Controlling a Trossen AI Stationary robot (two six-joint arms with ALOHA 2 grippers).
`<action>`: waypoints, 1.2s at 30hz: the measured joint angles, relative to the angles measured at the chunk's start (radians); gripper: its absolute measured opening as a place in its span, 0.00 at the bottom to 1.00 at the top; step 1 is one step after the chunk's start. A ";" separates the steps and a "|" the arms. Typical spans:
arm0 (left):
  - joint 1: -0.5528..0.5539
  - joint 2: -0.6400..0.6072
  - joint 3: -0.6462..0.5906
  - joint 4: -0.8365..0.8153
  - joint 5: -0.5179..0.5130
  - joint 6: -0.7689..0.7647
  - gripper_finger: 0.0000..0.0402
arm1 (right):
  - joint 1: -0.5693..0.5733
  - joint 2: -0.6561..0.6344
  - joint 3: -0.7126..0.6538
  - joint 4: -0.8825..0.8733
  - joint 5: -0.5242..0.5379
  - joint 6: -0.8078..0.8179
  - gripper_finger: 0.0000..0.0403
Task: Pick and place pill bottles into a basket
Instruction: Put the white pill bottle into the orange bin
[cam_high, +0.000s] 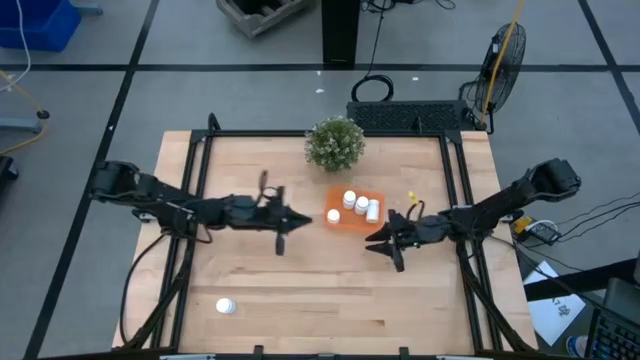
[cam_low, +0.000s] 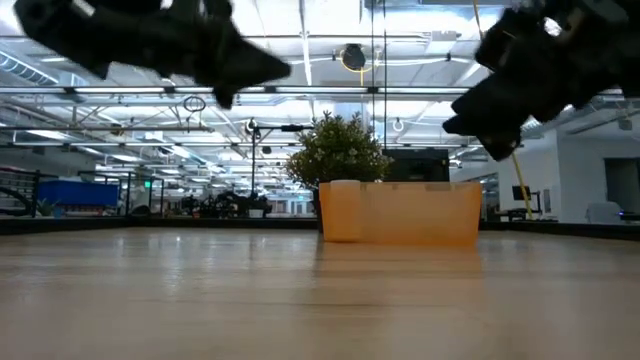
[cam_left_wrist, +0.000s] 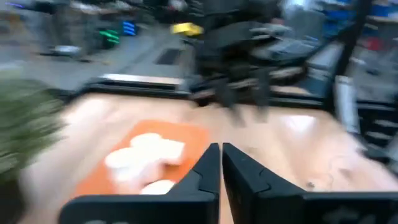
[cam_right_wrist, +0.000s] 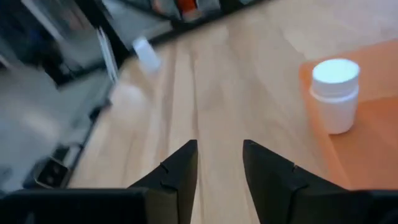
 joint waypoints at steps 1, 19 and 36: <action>0.000 -0.019 -0.045 0.049 -0.018 0.012 0.07 | -0.009 -0.007 0.055 -0.111 -0.017 -0.009 0.30; -0.003 -0.145 -0.470 0.577 -0.037 0.018 0.10 | -0.441 0.049 0.666 -1.305 -0.179 0.037 0.62; -0.007 -0.145 -0.469 0.576 -0.037 0.024 0.10 | -0.540 0.265 0.673 -1.316 -0.343 -0.035 0.51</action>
